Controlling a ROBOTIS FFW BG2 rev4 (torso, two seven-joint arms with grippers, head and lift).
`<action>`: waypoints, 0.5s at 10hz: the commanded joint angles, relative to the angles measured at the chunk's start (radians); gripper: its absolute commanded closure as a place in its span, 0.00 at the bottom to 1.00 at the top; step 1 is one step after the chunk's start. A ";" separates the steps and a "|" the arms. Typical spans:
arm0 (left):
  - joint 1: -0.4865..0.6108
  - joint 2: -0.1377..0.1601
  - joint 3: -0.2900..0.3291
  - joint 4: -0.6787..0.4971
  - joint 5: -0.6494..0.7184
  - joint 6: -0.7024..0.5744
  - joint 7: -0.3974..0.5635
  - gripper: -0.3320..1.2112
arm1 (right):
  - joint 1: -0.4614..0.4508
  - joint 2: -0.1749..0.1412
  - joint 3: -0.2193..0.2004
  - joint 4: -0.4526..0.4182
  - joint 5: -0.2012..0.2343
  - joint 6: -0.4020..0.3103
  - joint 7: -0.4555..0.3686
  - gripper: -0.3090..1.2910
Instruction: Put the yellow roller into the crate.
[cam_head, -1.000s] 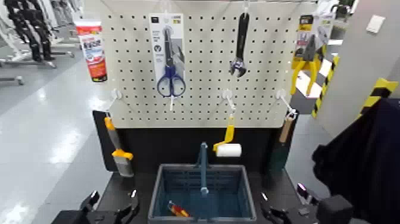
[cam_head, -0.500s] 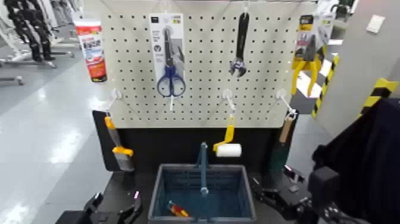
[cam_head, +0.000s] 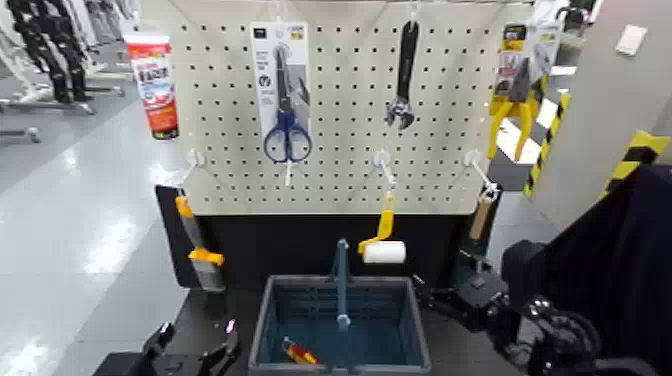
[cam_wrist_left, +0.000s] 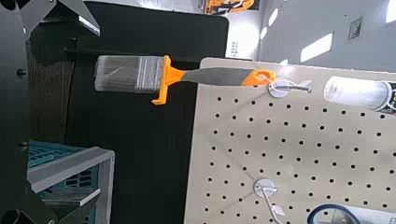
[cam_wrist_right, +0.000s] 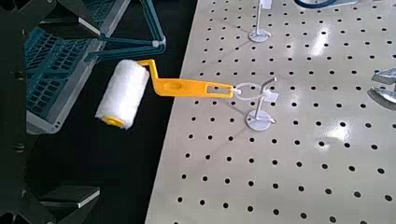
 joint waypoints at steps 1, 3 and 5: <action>-0.002 0.000 -0.002 0.000 0.003 0.000 0.000 0.29 | -0.086 -0.020 0.017 0.077 -0.006 -0.012 0.038 0.27; -0.003 0.000 -0.002 0.001 0.004 0.000 -0.002 0.29 | -0.147 -0.040 0.040 0.137 -0.014 -0.023 0.070 0.27; -0.005 0.000 -0.003 0.003 0.004 0.000 -0.004 0.29 | -0.210 -0.055 0.068 0.212 -0.037 -0.046 0.103 0.27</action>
